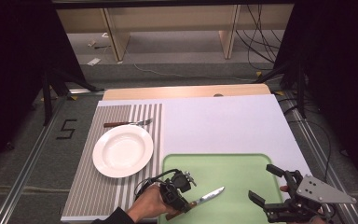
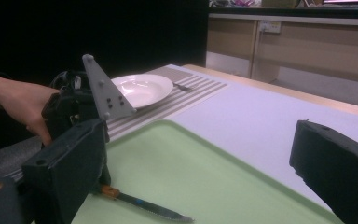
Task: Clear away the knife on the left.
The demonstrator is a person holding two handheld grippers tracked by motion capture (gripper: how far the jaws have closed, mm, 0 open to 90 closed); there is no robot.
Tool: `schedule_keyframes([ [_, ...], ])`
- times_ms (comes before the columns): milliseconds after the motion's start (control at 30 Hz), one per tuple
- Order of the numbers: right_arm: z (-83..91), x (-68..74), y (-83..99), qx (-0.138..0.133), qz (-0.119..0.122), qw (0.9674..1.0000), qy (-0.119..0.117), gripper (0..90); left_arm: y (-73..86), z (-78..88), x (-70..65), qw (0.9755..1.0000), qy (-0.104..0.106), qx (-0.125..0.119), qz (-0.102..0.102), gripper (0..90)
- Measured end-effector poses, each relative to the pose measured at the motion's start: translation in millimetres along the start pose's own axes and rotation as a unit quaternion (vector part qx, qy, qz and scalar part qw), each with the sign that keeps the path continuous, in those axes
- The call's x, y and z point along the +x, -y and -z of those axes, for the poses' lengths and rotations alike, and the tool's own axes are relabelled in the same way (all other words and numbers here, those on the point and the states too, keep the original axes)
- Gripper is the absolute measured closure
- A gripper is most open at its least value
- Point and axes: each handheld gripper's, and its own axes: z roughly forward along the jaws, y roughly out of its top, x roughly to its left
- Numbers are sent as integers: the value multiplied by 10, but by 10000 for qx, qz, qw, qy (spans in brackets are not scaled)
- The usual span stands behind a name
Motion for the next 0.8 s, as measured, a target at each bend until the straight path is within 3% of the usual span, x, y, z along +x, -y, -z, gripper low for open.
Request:
schedule_keyframes([
  [200,0,4,0,21,6,10000,-29,48,0,12,-5,9999,43,31,-162,702],
  [367,-1,5,1,14,4,10000,-35,48,-2,82,-81,9981,-296,-363,-406,420],
  [467,-1,7,1,15,10,10000,-41,48,-21,125,-139,9960,-451,-542,-552,320],
  [667,-5,8,2,24,-3,10000,-39,49,-49,114,-244,9913,-525,-802,-900,283],
  [800,-6,9,2,26,8,10000,-40,48,-70,92,-252,9893,-520,-875,-1041,348],
])
